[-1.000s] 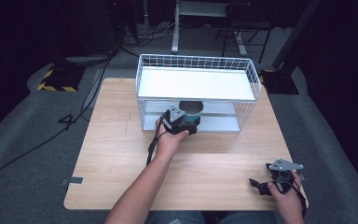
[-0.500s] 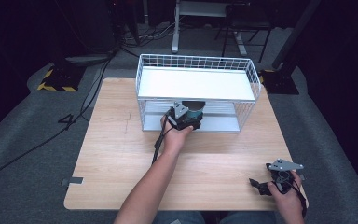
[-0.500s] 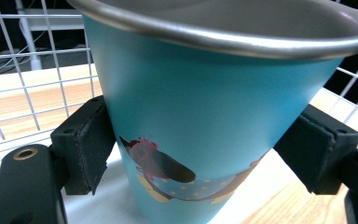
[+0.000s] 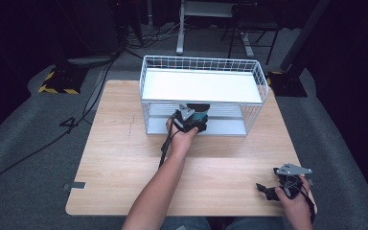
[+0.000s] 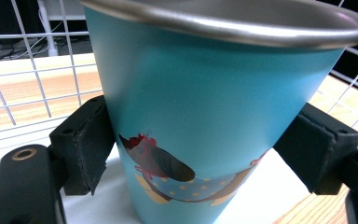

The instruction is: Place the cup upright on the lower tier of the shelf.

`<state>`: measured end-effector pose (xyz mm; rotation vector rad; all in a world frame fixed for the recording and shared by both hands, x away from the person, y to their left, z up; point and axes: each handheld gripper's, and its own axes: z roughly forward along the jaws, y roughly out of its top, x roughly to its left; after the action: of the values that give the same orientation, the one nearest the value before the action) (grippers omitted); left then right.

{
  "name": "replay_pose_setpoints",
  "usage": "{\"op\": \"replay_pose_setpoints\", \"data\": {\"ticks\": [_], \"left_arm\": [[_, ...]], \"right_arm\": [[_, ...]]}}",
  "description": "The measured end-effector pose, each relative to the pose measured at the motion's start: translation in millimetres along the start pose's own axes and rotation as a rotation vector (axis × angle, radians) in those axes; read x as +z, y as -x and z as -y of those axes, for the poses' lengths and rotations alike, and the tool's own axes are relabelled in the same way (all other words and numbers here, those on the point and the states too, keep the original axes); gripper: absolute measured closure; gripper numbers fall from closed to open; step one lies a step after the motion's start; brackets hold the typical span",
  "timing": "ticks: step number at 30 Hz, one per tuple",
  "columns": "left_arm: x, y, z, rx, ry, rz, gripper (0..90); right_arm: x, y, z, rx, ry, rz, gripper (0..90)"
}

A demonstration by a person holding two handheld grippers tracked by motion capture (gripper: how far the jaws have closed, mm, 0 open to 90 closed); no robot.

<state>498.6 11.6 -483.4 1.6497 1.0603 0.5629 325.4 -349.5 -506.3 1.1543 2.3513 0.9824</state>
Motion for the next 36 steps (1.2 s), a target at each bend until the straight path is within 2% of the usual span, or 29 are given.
{"op": "replay_pose_setpoints", "data": {"ticks": [6, 14, 19, 32, 36], "left_arm": [[1.6, 0.6, 1.4, 0.013, -0.001, -0.007, 16.9], [-0.3, -0.7, 0.9, -0.003, -0.022, 0.013, 15.8], [-3.7, -0.9, -0.5, 0.010, -0.020, 0.016, 15.6], [-24.1, -1.9, -4.3, 0.017, 0.000, 0.024, 15.4], [-34.5, -2.0, -4.0, 0.036, -0.007, 0.029, 15.4]], "right_arm": [[0.0, 0.0, 0.0, 0.000, 0.000, 0.000, 0.1], [-0.1, 0.0, 0.0, -0.001, -0.001, 0.001, 0.1], [0.0, 0.0, 0.0, -0.001, 0.000, 0.000, 0.0], [0.0, 0.2, -0.1, -0.003, -0.001, -0.001, 0.1], [0.1, 0.4, -0.1, -0.004, 0.000, -0.003, 0.1]]}}
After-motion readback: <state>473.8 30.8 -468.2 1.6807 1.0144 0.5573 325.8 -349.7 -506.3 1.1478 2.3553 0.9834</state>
